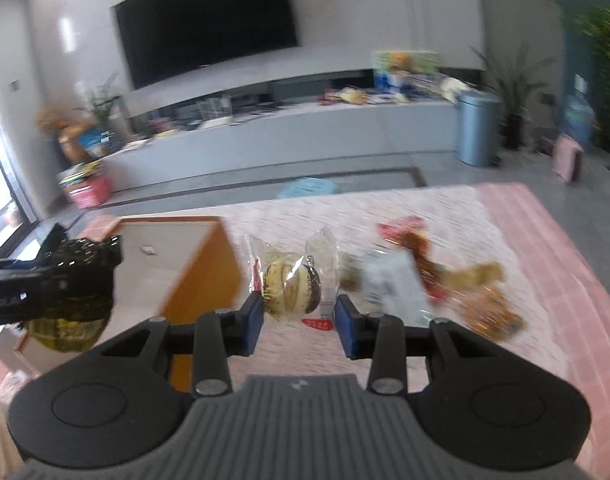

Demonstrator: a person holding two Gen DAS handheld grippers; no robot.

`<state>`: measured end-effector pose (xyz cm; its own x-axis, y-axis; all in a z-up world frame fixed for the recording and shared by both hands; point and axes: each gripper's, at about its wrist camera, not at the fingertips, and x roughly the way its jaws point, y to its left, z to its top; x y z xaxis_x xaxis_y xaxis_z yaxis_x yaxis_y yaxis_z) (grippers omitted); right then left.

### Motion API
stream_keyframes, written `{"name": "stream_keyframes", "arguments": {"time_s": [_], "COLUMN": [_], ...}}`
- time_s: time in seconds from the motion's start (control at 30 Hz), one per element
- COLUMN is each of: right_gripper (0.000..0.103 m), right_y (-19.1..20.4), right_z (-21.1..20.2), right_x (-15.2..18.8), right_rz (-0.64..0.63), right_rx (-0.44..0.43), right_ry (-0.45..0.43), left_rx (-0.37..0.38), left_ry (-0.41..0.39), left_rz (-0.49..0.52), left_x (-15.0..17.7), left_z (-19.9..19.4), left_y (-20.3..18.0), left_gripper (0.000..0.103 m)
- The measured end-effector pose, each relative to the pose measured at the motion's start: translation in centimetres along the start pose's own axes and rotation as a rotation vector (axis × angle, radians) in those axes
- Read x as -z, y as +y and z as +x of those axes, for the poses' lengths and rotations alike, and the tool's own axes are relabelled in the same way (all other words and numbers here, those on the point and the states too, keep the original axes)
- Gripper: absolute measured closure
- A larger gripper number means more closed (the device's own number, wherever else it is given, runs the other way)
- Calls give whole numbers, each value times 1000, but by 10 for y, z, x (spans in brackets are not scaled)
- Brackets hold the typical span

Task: Organize snacks
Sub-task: 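Carry the seaweed pack with the left tool while the right tool carries the cake over the box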

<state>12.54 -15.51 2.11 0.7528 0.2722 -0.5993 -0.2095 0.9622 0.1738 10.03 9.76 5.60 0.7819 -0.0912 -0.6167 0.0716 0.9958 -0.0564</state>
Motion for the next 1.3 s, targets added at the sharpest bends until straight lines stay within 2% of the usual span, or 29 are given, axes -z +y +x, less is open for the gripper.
{"name": "stream_keyframes", "arguments": {"time_s": [0.23, 0.5, 0.63, 0.77, 0.97, 1.3], "right_gripper": [66, 66, 66, 66, 66, 66], "right_y": [62, 122, 146, 158, 167, 177], "right_z": [18, 49, 73, 100, 139, 170], "right_x": [-12, -12, -6, -2, -2, 6], "right_rz": [-123, -267, -359, -423, -480, -550], "right_rx": [-127, -259, -268, -279, -275, -303], "right_ry": [-1, 42, 97, 158, 225, 290], "left_rx": [-46, -86, -105, -153, -180, -204], "left_ry": [4, 102, 160, 205, 236, 280], "left_rz": [-63, -107, -120, -64, -7, 84], "left_x": [-3, 2, 9, 16, 21, 22], "left_z": [-2, 17, 33, 51, 75, 99], "left_y": [47, 91, 104, 110, 117, 121], "left_gripper": [58, 58, 58, 58, 58, 58]}}
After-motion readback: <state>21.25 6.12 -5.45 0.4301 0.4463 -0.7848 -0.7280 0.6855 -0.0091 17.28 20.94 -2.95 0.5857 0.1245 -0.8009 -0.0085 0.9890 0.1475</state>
